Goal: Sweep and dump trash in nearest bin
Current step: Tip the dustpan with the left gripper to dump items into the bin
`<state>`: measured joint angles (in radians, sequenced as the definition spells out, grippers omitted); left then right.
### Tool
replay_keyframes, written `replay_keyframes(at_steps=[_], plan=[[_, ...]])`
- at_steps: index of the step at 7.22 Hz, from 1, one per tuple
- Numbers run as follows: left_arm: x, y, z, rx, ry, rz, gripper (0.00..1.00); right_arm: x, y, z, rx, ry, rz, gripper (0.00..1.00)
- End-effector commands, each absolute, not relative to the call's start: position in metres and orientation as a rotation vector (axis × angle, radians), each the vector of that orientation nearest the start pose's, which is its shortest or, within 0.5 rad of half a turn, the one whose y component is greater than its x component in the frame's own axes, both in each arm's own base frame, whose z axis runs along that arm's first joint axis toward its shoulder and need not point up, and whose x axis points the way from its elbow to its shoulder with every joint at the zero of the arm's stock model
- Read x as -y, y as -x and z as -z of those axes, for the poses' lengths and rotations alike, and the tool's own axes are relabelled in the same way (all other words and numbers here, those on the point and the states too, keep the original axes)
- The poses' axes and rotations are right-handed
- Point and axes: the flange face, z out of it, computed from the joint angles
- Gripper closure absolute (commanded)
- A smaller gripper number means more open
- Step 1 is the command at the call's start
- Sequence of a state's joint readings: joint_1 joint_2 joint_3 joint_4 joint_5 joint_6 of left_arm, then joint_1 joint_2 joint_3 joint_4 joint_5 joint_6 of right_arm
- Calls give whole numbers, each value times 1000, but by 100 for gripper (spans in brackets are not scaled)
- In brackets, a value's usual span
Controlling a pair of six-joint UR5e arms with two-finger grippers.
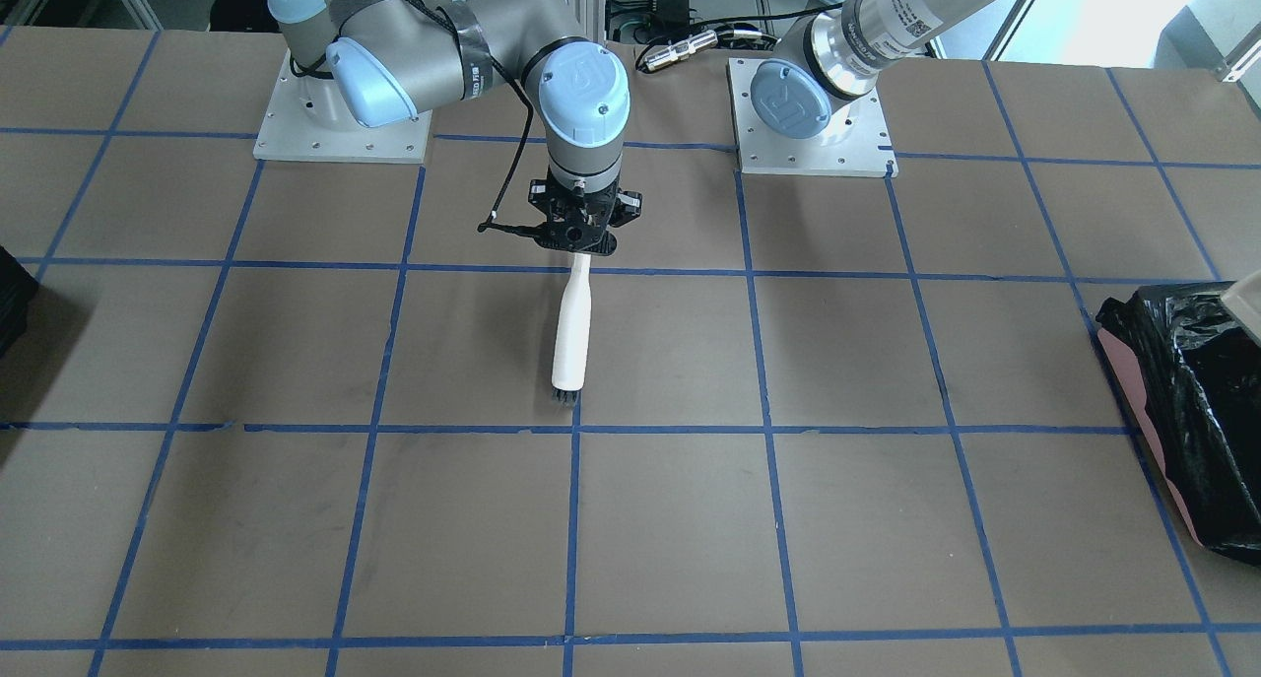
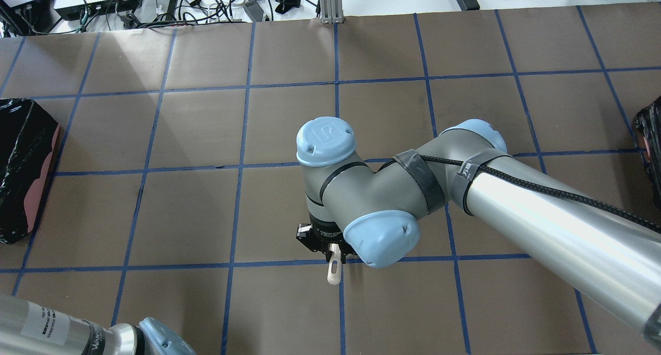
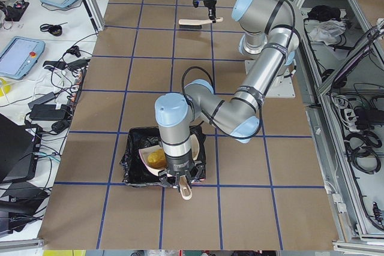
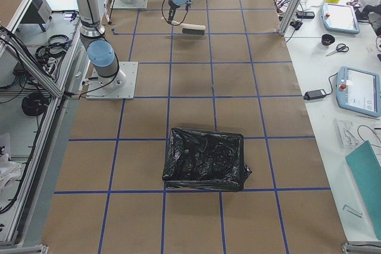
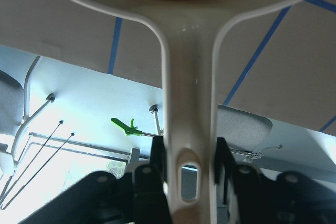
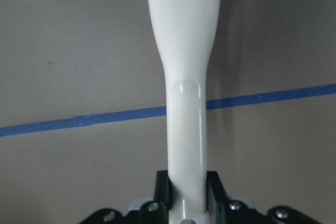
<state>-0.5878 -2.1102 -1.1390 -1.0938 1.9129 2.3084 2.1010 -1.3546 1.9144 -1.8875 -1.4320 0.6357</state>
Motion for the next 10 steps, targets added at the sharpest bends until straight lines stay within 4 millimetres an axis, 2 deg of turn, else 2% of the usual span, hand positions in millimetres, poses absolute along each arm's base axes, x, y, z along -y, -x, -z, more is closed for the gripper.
replay_keyframes(at_steps=[1,2,3,5,7,8,9,10], plan=[[512,-544,-434,-2085,-1654,-548,100,354,-378,-247,-3128,-183,-447,100],[509,-544,-424,-2089,-1643,-588,100,355,-379,-242,-3130,-184,-455,100],[506,-543,-426,-2049,-1600,-611,100,357,-380,-238,-3130,-181,-455,90],[502,-539,-432,-1996,-1644,-642,100,363,-383,-235,-3119,-174,-406,61],[506,-534,-439,-1952,-1642,-650,100,364,-384,-234,-3116,-150,-399,36],[520,-511,-454,-1915,-1662,-635,100,364,-384,-234,-3117,-150,-401,36],[545,-466,-478,-1859,-1687,-606,100,365,-384,-235,-3116,-149,-397,35],[561,-427,-495,-1854,-1705,-570,100,366,-385,-237,-3113,-149,-389,34]])
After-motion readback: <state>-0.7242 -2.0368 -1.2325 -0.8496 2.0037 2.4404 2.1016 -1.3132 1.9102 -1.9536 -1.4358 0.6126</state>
